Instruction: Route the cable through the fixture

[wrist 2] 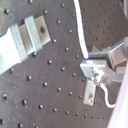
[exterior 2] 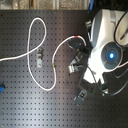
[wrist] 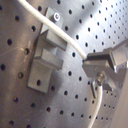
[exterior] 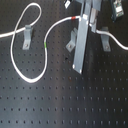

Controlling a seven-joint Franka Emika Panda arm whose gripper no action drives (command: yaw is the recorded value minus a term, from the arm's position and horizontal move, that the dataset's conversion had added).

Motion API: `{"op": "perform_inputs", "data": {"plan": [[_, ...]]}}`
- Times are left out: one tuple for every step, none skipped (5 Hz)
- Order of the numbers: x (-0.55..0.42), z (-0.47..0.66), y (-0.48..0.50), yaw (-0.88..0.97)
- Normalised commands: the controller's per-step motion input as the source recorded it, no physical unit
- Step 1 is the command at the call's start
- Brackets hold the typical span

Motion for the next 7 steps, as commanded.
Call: {"op": "perform_inputs", "data": {"plan": [[-0.141,-0.36,-0.142,0.0],[-0.167,-0.24,-0.216,-0.23],[-0.109,-0.03,-0.233,-0.56],[-0.106,0.01,-0.119,-0.51],[-0.08,0.62,0.022,-0.15],[-0.171,0.75,0.1,-0.08],[-0.147,0.75,0.295,0.0]]}}
